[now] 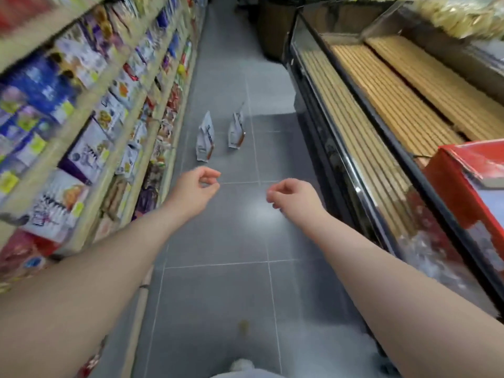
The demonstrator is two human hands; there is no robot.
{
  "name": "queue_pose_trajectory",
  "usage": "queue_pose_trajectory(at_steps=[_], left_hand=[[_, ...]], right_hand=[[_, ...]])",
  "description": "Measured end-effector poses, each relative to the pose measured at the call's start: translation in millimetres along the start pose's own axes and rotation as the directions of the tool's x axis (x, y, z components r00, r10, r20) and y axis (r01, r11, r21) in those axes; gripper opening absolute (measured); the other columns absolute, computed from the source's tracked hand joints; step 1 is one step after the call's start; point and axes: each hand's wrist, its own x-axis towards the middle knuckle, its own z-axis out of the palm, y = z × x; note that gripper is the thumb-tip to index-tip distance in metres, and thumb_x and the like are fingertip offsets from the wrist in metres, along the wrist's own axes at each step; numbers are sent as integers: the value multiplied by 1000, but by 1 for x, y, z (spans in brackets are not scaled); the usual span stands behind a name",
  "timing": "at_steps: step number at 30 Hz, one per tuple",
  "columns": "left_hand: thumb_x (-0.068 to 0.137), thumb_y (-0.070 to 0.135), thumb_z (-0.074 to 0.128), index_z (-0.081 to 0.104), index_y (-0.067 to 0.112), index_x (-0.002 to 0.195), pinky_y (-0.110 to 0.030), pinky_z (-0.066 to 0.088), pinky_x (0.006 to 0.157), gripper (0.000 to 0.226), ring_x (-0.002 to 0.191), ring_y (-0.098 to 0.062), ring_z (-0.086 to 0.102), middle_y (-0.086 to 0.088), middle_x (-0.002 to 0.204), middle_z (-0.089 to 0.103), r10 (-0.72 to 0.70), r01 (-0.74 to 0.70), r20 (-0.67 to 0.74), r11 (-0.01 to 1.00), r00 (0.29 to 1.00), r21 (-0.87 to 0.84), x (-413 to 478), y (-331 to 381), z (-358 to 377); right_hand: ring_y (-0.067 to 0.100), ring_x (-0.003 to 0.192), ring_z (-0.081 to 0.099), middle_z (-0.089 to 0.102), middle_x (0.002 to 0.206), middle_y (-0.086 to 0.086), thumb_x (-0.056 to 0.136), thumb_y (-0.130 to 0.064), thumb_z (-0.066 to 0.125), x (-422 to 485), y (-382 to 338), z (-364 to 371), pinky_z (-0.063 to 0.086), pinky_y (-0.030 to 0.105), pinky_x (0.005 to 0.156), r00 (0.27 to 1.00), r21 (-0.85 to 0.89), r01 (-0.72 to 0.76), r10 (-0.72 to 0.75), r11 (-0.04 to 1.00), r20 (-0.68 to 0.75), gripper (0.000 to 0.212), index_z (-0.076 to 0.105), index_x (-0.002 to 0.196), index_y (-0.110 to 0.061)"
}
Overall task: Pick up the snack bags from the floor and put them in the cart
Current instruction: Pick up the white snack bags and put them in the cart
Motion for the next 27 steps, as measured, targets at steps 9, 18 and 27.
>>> queue_pose_trajectory(at_steps=[9, 18, 27], left_hand=[[88, 11, 61, 64, 13, 110, -24, 43, 72, 22, 85, -17, 57, -1, 97, 63, -84, 86, -80, 996, 993, 13, 131, -39, -44], [88, 17, 61, 62, 17, 116, -29, 47, 80, 27, 96, -21, 62, 6, 95, 62, -226, 228, -110, 974, 968, 5, 337, -54, -73], [90, 20, 60, 61, 20, 114, -19, 41, 67, 25, 92, -12, 57, 7, 100, 62, -252, 253, -127, 967, 959, -15, 511, -99, -115]], right_hand=[[22, 81, 64, 71, 90, 3, 82, -15, 64, 160, -46, 56, 52, 37, 77, 996, -27, 15, -12, 1000, 94, 4, 66, 82, -12], [20, 73, 60, 72, 90, 7, 82, -14, 61, 382, -120, 84, 49, 34, 71, 977, -47, 41, -30, 998, 212, 9, 63, 75, -20], [19, 73, 58, 68, 87, 3, 82, -13, 61, 557, -179, 142, 47, 31, 68, 962, -87, 13, 11, 996, 273, 9, 65, 80, -21]])
